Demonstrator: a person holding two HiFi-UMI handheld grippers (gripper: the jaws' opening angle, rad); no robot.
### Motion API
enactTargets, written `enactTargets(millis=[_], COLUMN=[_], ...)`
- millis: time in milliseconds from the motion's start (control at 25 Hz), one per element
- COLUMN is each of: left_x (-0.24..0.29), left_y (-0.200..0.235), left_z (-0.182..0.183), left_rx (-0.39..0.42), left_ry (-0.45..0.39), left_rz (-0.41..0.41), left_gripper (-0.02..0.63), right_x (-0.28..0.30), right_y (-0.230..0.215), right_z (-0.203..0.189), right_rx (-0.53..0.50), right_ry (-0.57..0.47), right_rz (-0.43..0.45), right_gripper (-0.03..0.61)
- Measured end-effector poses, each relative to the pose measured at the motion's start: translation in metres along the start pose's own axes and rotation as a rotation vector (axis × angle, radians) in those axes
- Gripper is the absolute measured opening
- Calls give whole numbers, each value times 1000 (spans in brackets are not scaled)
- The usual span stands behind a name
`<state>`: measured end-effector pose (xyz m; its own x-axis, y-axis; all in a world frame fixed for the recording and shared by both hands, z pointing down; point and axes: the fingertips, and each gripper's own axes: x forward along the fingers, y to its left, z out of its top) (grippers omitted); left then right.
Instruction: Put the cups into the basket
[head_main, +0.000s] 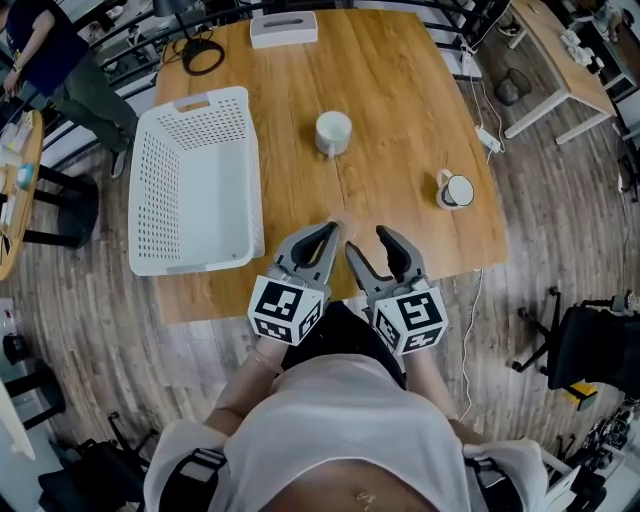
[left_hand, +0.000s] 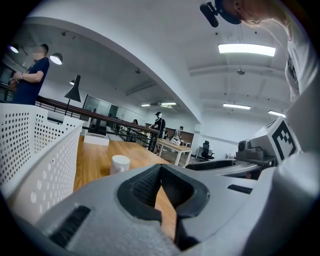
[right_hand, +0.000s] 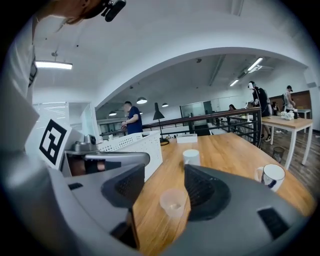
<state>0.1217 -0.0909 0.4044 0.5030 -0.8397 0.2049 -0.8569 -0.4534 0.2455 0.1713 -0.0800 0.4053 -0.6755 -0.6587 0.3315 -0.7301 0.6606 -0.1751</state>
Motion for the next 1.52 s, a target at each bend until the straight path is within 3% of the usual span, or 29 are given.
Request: enactTargets(millis=[360,560,1160,1520], left_x=[4,5,9,12], left_y=[21,26,52,52], left_z=[-18,-36,-74,-74], left_rx=[15,14,-117,-129], left_ry=[53,90,134,136], left_rz=[53,52,80,76], left_gripper=[8,8,8,8], right_x=[34,48,91,101], right_y=[-12,-9,-7,-14], right_z=[-39,-67,-110,-122], right_rx=[-139,-230,-327,-405], right_ry=[266,428,696,814], right_rz=[51,104,192,207], right_gripper=[360,367,367,365])
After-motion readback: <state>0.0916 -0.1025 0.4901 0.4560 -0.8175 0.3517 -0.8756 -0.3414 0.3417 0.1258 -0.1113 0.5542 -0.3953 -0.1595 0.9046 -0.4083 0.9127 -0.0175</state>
